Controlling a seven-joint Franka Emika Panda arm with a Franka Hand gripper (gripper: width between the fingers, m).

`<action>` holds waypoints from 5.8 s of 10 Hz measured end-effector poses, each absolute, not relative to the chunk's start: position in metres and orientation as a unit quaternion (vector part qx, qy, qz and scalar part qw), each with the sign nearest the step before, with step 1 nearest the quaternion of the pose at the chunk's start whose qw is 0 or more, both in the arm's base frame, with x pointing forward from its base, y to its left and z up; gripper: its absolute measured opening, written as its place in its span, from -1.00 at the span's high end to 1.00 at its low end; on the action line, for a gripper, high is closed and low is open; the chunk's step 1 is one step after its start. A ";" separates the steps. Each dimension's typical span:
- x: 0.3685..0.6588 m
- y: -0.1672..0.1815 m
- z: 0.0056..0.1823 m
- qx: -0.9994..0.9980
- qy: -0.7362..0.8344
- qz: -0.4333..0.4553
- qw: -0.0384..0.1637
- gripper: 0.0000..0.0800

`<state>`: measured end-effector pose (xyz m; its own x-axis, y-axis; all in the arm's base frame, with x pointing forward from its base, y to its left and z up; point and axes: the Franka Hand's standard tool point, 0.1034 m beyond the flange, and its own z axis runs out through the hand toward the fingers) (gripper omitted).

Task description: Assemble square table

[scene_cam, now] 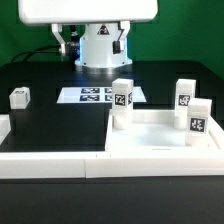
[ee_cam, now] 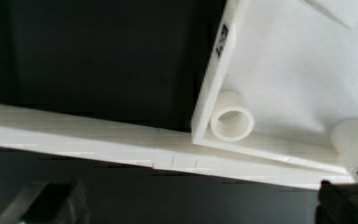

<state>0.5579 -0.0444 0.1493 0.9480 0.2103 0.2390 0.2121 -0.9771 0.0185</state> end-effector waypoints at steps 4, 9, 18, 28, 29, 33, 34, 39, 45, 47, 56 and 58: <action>0.512 -0.091 0.142 -0.987 -0.128 -0.093 0.002 -0.62; 0.457 -0.174 0.113 -0.996 -0.079 0.038 0.020 -0.62; 0.403 -0.212 0.061 -0.939 0.017 0.342 0.016 -0.62; 0.345 -0.210 0.013 -0.895 0.031 0.444 0.028 -0.62; 0.345 -0.210 0.013 -0.895 0.031 0.445 0.028 -0.62; 0.344 -0.210 0.012 -0.894 0.031 0.445 0.027 0.28; 0.344 -0.210 0.012 -0.894 0.031 0.445 0.027 0.28; 0.344 -0.210 0.013 -0.894 0.031 0.445 0.027 0.28; 0.392 -0.182 0.115 -0.920 0.019 0.387 0.049 0.28; 0.405 -0.182 0.110 -0.950 0.017 0.309 0.040 0.28; 0.548 -0.097 0.126 -0.963 0.012 -0.247 -0.110 0.27; 0.556 -0.056 0.115 -0.952 0.020 -0.292 -0.094 0.27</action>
Offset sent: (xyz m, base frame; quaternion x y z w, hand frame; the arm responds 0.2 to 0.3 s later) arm -0.0861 -0.0764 -0.0041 -0.0097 -0.0421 -0.0423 0.9982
